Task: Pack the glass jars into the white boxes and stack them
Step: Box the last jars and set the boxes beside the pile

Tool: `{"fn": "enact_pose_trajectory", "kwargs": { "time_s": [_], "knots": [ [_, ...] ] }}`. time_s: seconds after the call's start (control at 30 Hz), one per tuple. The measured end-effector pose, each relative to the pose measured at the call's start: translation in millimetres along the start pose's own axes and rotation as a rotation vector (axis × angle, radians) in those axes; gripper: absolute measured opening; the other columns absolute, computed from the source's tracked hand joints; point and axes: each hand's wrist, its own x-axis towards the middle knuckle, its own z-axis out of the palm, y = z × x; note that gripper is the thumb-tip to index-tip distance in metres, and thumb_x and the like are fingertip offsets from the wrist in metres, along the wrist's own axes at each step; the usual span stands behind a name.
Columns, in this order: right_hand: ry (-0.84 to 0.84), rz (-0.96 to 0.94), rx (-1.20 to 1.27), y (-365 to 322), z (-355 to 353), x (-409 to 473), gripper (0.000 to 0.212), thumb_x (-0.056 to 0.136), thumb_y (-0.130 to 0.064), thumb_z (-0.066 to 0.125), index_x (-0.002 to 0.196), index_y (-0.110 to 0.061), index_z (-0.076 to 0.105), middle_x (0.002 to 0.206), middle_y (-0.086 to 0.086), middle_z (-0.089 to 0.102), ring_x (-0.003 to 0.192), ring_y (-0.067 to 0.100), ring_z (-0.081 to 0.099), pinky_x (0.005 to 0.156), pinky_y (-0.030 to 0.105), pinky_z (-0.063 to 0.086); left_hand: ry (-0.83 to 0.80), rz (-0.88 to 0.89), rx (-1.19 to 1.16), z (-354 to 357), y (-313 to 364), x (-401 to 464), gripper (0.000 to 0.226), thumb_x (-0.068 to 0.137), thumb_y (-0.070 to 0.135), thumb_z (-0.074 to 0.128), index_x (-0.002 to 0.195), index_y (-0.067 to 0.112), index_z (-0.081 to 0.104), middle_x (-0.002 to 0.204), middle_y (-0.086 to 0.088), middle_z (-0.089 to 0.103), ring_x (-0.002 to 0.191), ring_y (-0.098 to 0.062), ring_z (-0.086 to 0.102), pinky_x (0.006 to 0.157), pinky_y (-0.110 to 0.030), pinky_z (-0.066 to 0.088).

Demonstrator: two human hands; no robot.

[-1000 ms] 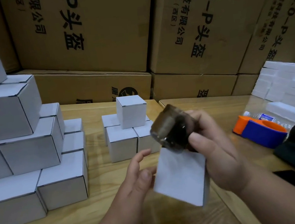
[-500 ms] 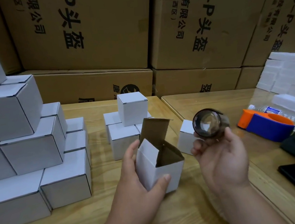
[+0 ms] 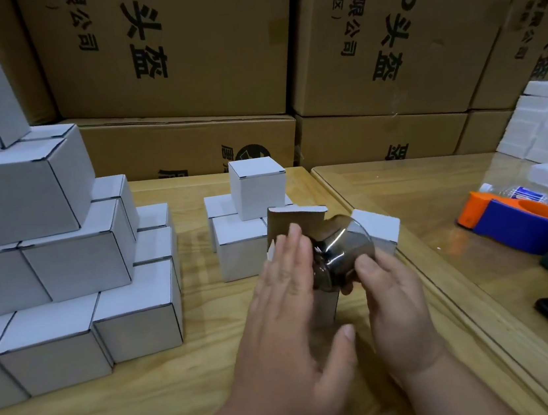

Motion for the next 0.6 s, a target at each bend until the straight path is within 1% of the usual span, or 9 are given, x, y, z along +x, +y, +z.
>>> {"fn": "enact_pose_trajectory", "kwargs": {
  "time_s": [0.03,0.1,0.17,0.23,0.27,0.33,0.47,0.53,0.6],
  "knots": [
    [-0.022,-0.021,-0.018,-0.8,1.8,-1.3,0.027,0.093,-0.042,0.057,0.09,-0.021,0.074,0.079,-0.005,0.067,0.075,0.009,0.058,0.069,0.022,0.048,-0.002,-0.003,-0.025,1.3,1.3,-0.4,0.091,0.092,0.038,0.055,0.164,0.015,0.005,0.174,0.001,0.003,0.159,-0.018,0.01,0.123,-0.046,0.022],
    [-0.034,-0.059,-0.043,-3.1,5.0,-2.4,0.022,0.094,-0.036,0.054,0.089,-0.028,0.074,0.079,-0.012,0.069,0.076,0.001,0.061,0.071,0.014,0.049,-0.006,-0.023,-0.082,3.0,3.7,-0.1,0.091,0.093,0.037,0.055,0.164,0.012,0.004,0.174,-0.002,0.003,0.159,-0.019,0.013,0.123,-0.048,0.027],
    [-0.021,-0.067,-0.049,-6.7,8.5,-2.9,0.02,0.093,-0.036,0.055,0.088,-0.032,0.074,0.078,-0.015,0.07,0.076,-0.004,0.062,0.072,0.011,0.048,-0.021,-0.028,-0.171,5.4,7.0,-0.3,0.093,0.093,0.035,0.057,0.163,0.008,0.003,0.173,-0.004,0.003,0.159,-0.019,0.015,0.123,-0.037,0.029],
    [0.007,-0.069,-0.056,-7.7,9.5,-3.2,0.022,0.091,-0.04,0.057,0.085,-0.027,0.074,0.077,-0.014,0.07,0.075,-0.003,0.062,0.072,0.012,0.049,-0.022,-0.031,-0.266,9.6,9.0,-1.2,0.093,0.093,0.03,0.06,0.162,0.004,0.003,0.173,-0.007,0.005,0.158,-0.021,0.017,0.121,-0.021,0.027],
    [0.026,-0.073,-0.068,-7.2,9.4,-3.4,0.023,0.091,-0.041,0.058,0.085,-0.024,0.073,0.077,-0.014,0.07,0.074,-0.002,0.062,0.071,0.012,0.048,-0.025,-0.043,-0.31,11.0,9.6,-1.9,0.093,0.093,0.028,0.061,0.162,0.005,0.003,0.173,-0.007,0.008,0.158,-0.021,0.018,0.12,-0.019,0.026],
    [0.059,-0.083,-0.099,-5.8,9.2,-3.1,0.025,0.09,-0.043,0.058,0.085,-0.023,0.072,0.078,-0.014,0.07,0.075,-0.002,0.063,0.071,0.011,0.048,-0.037,-0.07,-0.376,11.9,9.3,-2.8,0.092,0.093,0.027,0.061,0.164,0.01,0.005,0.172,-0.001,0.015,0.157,-0.02,0.021,0.121,-0.022,0.027],
    [0.137,-0.097,-0.156,-3.6,7.5,1.1,0.018,0.091,-0.046,0.056,0.086,-0.039,0.071,0.079,-0.017,0.068,0.077,-0.002,0.063,0.072,0.011,0.048,-0.011,-0.049,-0.347,9.1,5.9,-5.2,0.084,0.093,0.025,0.057,0.165,0.026,0.014,0.166,0.017,0.031,0.152,-0.011,0.032,0.121,-0.03,0.031],
    [0.216,-0.007,-0.106,0.4,4.3,3.4,0.024,0.087,-0.054,0.057,0.087,-0.034,0.072,0.078,-0.012,0.067,0.076,0.004,0.061,0.074,0.018,0.05,0.064,-0.009,-0.235,8.7,3.6,-4.8,0.077,0.091,0.023,0.055,0.162,0.03,0.024,0.163,0.014,0.038,0.152,-0.013,0.034,0.123,-0.04,0.027],
    [0.308,0.137,-0.011,4.7,1.5,6.7,0.035,0.079,-0.06,0.06,0.087,-0.027,0.071,0.079,-0.002,0.064,0.075,0.015,0.058,0.077,0.034,0.05,0.166,0.002,-0.157,7.4,-1.5,-4.0,0.068,0.089,0.022,0.055,0.154,0.025,0.037,0.161,0.012,0.041,0.154,-0.016,0.03,0.125,-0.052,0.026]
  ]
}}
